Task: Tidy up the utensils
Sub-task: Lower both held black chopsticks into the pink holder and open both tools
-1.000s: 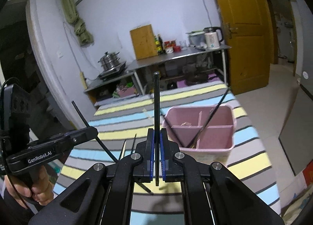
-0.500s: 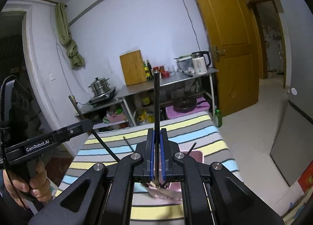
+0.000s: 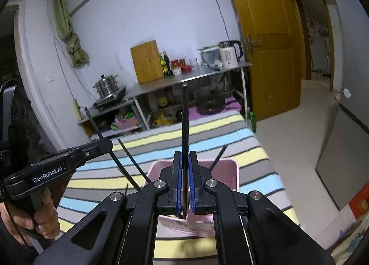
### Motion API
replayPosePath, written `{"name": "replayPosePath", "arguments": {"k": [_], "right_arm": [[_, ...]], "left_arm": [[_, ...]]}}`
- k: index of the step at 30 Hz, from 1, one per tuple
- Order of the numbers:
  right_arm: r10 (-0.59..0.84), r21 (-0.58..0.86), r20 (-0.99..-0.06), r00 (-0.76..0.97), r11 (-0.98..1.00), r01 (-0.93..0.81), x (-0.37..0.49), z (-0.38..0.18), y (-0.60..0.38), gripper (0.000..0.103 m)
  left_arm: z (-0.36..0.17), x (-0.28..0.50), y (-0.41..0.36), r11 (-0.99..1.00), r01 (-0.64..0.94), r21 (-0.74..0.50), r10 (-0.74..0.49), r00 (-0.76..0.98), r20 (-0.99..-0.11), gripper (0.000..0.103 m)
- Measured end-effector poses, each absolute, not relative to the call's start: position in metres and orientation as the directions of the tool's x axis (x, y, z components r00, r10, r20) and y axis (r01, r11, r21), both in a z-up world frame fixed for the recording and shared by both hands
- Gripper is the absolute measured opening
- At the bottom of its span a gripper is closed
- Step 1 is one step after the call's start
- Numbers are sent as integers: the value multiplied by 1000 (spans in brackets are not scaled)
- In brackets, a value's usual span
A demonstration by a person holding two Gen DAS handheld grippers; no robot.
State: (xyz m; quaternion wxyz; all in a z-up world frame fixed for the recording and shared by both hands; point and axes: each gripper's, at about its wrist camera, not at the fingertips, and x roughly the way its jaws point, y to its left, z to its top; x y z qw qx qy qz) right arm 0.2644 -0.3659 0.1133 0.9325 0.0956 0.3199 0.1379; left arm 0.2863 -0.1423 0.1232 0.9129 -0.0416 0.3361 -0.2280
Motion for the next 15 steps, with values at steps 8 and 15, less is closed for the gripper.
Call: {"name": "replayPosePath", "arguments": {"k": [8,15], "right_arm": [[329,280,-618,714,941,-192,270,87,-361,5],[326,278,-647,689,943,-186,269,80,-357,8]], "left_arm": [[95,290,-140,892,390,-229,-442,644,-624,5],[85,286,-136,898,377,-228,-430,636,-641,9]]}}
